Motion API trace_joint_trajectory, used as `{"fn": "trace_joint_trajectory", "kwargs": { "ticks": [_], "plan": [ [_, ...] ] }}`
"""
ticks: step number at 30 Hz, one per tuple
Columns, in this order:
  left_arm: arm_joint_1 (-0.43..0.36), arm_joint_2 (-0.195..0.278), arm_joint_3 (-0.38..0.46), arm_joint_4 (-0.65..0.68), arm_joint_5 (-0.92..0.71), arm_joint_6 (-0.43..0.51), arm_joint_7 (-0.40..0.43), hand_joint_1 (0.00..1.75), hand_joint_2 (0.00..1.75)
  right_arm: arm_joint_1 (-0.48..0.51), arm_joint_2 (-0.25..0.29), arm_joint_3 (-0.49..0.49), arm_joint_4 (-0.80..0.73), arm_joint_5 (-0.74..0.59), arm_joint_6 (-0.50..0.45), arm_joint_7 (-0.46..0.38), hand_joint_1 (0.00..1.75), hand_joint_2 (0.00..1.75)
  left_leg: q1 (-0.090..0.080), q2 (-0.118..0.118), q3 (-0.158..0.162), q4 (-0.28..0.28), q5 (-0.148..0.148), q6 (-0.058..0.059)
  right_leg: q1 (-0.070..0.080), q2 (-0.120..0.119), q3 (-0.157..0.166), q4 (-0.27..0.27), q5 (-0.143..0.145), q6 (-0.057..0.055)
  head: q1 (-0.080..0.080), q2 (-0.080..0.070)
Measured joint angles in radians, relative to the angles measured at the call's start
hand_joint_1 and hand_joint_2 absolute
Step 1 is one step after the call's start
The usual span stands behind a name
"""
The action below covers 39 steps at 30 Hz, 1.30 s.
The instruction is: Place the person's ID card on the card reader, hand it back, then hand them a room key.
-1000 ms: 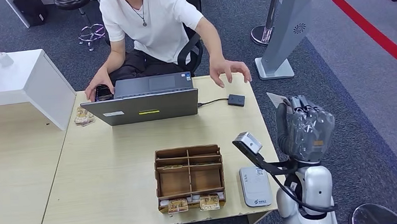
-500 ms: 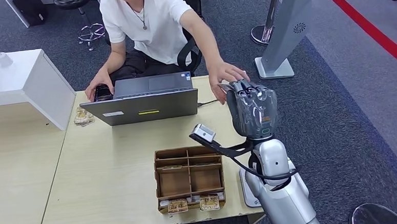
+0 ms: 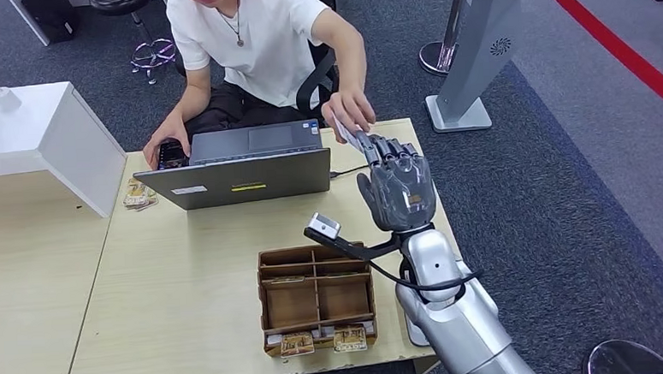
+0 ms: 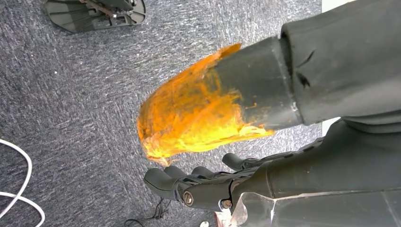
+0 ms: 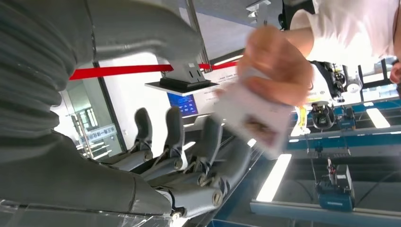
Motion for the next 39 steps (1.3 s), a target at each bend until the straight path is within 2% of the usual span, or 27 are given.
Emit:
{"fn": "trace_joint_trajectory", "kwargs": {
  "ticks": [10,21,32,39],
  "plan": [
    [0.0,0.002,0.0,0.0,0.0,0.0,0.0,0.0,0.0,0.003,-0.002,0.002,0.011,-0.001,0.0,0.0,0.0,1.75,0.0,0.0,0.0,0.0,0.0,0.0,0.0,0.0,0.0,0.0,0.0,0.0,0.0,0.0],
    [0.007,0.004,0.0,0.0,0.013,0.003,-0.006,0.0,0.0,0.088,-0.024,0.001,-0.084,-0.008,-0.002,-0.03,0.0,1.75,0.0,0.0,0.0,0.0,0.0,0.0,0.0,0.0,0.0,0.0,0.0,0.0,0.0,0.0],
    [0.014,0.009,0.0,0.0,0.035,0.006,-0.013,0.0,0.0,0.216,-0.056,0.013,-0.258,-0.207,0.003,-0.145,0.0,1.75,0.0,0.0,0.0,0.0,0.0,0.0,0.0,0.0,0.0,0.0,0.0,0.0,0.0,0.0],
    [0.015,0.009,0.0,0.0,0.041,0.006,-0.014,0.0,0.0,0.249,-0.07,0.025,-0.312,-0.235,0.012,-0.163,0.0,1.75,0.0,0.0,0.0,0.0,0.0,0.0,0.0,0.0,0.0,0.0,0.0,0.0,0.0,0.0]
  ]
}}
